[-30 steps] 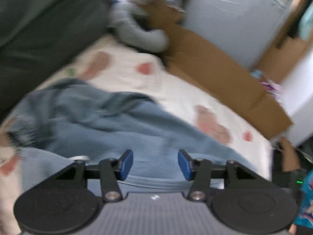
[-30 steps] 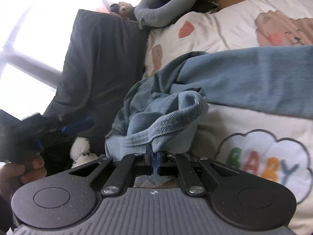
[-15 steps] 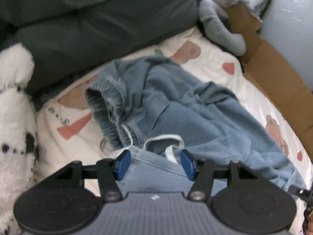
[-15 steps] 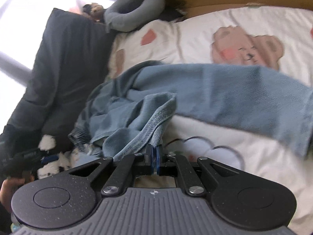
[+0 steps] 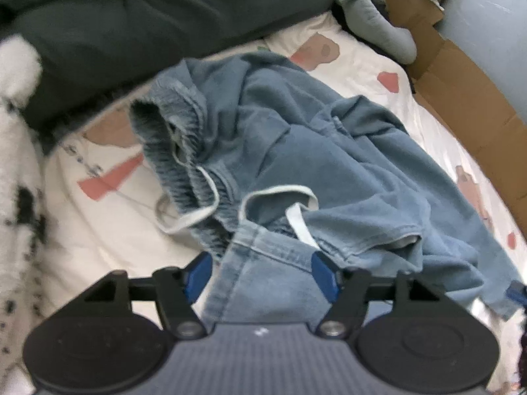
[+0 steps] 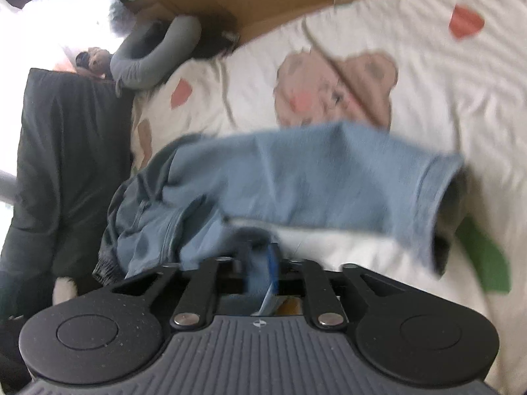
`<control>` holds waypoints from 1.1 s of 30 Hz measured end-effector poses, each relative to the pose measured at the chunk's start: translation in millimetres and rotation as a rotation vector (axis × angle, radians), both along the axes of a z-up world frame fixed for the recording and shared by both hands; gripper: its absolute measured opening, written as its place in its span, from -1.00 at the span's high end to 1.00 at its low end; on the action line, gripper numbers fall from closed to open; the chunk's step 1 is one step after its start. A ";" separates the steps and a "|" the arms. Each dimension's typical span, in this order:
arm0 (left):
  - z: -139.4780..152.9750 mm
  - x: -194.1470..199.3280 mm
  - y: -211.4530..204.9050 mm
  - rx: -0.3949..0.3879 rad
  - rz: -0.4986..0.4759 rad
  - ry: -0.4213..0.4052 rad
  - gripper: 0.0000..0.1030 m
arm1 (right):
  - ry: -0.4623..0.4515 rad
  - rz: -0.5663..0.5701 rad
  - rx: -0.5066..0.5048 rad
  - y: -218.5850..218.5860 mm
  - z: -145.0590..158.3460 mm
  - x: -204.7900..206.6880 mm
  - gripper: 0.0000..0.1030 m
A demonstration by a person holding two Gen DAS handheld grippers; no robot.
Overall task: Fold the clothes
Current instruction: 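Hold the jeans with the left gripper while the right gripper spreads the leg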
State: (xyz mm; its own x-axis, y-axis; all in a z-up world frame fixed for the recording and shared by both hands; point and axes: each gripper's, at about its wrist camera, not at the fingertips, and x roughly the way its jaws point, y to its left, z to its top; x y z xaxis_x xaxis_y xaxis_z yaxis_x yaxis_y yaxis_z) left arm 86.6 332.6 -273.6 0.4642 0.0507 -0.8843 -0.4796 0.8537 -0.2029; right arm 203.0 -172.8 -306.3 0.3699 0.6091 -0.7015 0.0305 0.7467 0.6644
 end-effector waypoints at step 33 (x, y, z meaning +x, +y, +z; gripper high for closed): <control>-1.6 24.1 -108.0 -0.378 -0.375 -0.154 0.96 | 0.234 0.126 0.363 69.8 -30.5 -46.5 -0.47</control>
